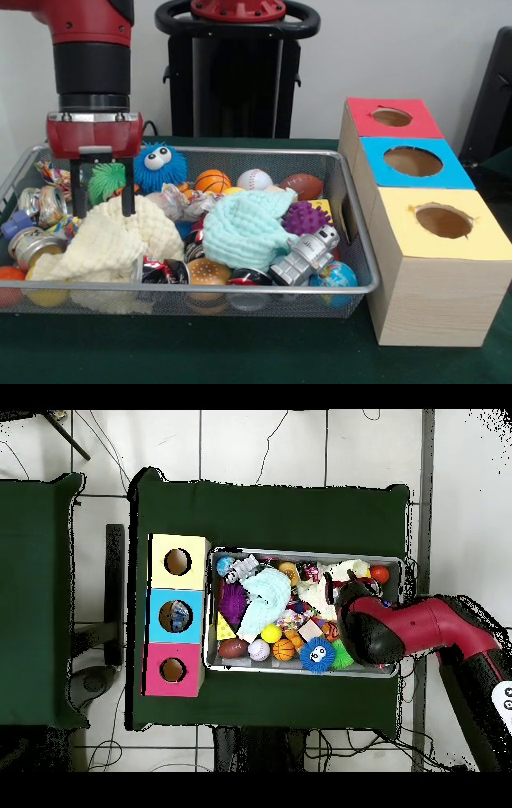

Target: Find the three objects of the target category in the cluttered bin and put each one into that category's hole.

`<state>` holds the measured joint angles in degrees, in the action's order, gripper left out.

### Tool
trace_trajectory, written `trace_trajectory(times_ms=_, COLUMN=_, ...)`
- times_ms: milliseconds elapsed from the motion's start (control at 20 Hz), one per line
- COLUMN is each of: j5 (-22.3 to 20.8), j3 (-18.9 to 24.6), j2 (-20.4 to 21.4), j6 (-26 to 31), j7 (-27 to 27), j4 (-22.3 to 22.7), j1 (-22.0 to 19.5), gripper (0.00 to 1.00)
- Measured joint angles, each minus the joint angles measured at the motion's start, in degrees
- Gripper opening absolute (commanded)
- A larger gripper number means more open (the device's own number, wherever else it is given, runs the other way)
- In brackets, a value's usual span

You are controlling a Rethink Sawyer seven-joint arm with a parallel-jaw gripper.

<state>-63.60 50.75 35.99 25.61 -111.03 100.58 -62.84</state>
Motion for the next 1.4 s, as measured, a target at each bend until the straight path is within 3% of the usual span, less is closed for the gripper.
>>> trace_trajectory(times_ms=650, j5=-0.22, j3=-1.23, j2=-0.71, j6=0.00, j7=0.00, j4=-0.86, j1=0.31, gripper=1.00)
trace_trajectory(times_ms=1400, j5=-0.73, j3=-4.16, j2=-4.34, j6=-0.84, j7=0.00, j4=-3.25, j1=0.86, gripper=1.00)
